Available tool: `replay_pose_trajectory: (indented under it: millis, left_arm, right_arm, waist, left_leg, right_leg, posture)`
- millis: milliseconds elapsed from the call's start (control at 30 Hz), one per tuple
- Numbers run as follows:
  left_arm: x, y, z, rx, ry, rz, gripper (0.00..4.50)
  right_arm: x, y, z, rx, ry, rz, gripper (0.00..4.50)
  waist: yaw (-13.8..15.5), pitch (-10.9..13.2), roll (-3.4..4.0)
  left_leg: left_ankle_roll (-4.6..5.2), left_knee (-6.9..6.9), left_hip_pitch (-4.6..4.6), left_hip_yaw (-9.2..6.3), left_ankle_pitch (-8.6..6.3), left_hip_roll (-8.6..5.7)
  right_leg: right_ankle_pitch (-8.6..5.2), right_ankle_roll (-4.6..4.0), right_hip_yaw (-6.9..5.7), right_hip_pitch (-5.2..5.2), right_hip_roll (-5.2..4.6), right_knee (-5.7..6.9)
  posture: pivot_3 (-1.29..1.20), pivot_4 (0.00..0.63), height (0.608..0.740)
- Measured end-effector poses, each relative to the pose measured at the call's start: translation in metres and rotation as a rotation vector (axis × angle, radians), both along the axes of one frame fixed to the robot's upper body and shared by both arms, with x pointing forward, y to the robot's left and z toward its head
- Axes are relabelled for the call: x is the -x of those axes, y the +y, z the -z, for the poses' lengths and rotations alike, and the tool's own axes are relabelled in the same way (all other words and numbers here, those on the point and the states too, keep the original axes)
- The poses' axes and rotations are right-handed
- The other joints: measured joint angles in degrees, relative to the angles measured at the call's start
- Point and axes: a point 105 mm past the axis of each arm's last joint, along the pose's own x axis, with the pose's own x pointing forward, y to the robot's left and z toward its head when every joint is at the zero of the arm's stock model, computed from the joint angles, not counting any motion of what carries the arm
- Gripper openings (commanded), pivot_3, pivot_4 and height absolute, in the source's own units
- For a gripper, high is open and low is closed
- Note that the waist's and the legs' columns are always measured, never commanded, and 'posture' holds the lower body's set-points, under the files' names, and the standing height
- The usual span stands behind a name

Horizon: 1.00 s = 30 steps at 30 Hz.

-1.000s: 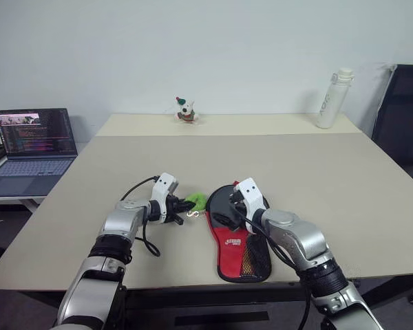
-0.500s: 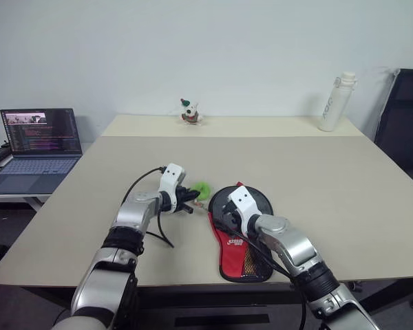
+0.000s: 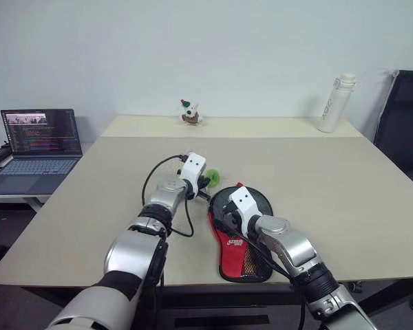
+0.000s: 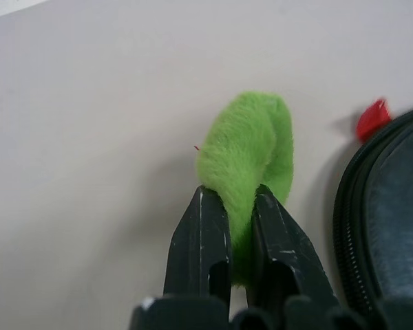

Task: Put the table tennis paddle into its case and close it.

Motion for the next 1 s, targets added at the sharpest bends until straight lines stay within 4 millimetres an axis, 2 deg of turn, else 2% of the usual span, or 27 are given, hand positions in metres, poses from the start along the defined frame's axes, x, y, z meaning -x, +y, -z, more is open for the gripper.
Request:
replay_pose_trajectory:
  millis: [133, 300, 400, 500, 1000]
  left_arm:
    - [-0.002, -0.009, -0.002, -0.085, -0.044, 0.004, 0.01]
    - [-0.005, -0.023, -0.016, -0.17, -0.125, 0.028, 0.01]
    - [-0.005, -0.031, -0.021, -0.198, -0.156, 0.054, 0.01]
    - [-0.004, -0.036, -0.021, -0.216, -0.162, 0.071, 0.01]
    - [0.003, -0.081, -0.027, -0.41, -0.28, 0.205, 0.01]
  right_arm:
    - [0.001, 0.0, 0.002, -0.001, 0.009, 0.001, 4.5]
    - [0.004, -0.007, 0.007, 0.007, 0.019, 0.0, 4.5]
    - [0.007, -0.012, 0.01, 0.014, 0.026, 0.008, 4.5]
    - [0.01, -0.015, 0.012, 0.018, 0.036, 0.015, 4.5]
    - [0.026, -0.021, 0.014, 0.018, 0.039, 0.026, 4.5]
  waist:
    - [0.05, -0.05, -0.03]
    - [0.15, -0.62, -0.05]
    - [0.15, -0.82, 0.01]
    - [0.14, -0.84, 0.01]
    - [0.3, -0.88, 0.05]
  left_leg:
    - [0.0, 0.0, 0.0, 0.0, 0.0, -0.02]
    - [0.0, 0.0, 0.0, -0.03, 0.0, -0.04]
    - [-0.01, 0.0, 0.27, -0.11, -0.01, -0.03]
    - [-0.01, -0.01, 0.58, -0.23, -0.02, -0.01]
    - [-0.02, -0.02, 0.41, -0.51, -0.02, -0.03]
  right_leg:
    - [0.0, 0.01, -0.01, 0.02, 0.0, 0.0]
    - [0.0, 0.02, -0.06, 0.1, -0.02, -0.1]
    - [0.01, 0.05, -0.15, 0.49, -0.02, -0.25]
    - [0.0, 0.06, -0.29, 0.88, -0.04, -0.35]
    - [-0.05, 0.13, -0.63, 0.9, -0.13, -0.42]
  posture:
    - [0.0, 0.15, 0.74]
    - [0.0, 0.15, 0.74]
    - [0.0, 0.15, 0.74]
    - [0.0, 0.15, 0.74]
    - [0.0, 0.15, 0.74]
